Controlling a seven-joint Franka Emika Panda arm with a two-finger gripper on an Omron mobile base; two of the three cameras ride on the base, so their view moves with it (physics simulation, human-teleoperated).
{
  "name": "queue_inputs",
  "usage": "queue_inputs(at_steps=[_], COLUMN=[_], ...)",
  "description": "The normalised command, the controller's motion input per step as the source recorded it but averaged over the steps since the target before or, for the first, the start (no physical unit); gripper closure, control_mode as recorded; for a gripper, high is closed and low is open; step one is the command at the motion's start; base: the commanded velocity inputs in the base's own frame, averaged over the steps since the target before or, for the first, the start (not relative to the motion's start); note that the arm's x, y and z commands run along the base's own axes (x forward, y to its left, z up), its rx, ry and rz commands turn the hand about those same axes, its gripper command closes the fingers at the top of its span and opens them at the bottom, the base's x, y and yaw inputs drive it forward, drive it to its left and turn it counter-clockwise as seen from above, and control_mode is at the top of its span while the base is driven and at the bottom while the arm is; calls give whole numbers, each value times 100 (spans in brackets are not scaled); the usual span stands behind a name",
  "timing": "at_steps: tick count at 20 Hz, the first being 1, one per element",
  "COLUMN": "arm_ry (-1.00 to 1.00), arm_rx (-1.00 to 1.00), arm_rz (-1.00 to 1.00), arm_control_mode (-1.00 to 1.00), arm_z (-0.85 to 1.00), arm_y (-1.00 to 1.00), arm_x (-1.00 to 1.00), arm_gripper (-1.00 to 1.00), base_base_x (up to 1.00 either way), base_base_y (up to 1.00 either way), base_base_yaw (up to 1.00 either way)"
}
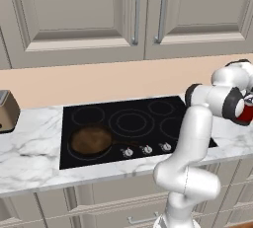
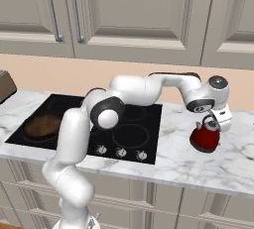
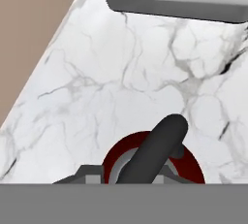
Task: Pick the kettle from the counter and place it on a stove burner. Then turn the burner on.
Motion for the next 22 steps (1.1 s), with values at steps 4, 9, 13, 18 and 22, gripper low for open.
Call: queue_inputs(at_steps=[4,9,13,18,22], arm_ry=[-3,0,0,0,0], arm_rx=[0,-4,-10,-8,-8], arm_rz=[0,0,0,0,0], arm_control_mode=[-100,-100,-100,-100,-100], arm_z=[15,23,64,58,37], arm_y=[54,69,36,27,45], arm_x=[-37,-20,-7,-12,-20], arm_gripper=[100,100,100,100,100], base_base_x=[0,0,0,0,0], base_base_y=[0,0,0,0,0], base_base_yaw=[0,0,0,0,0])
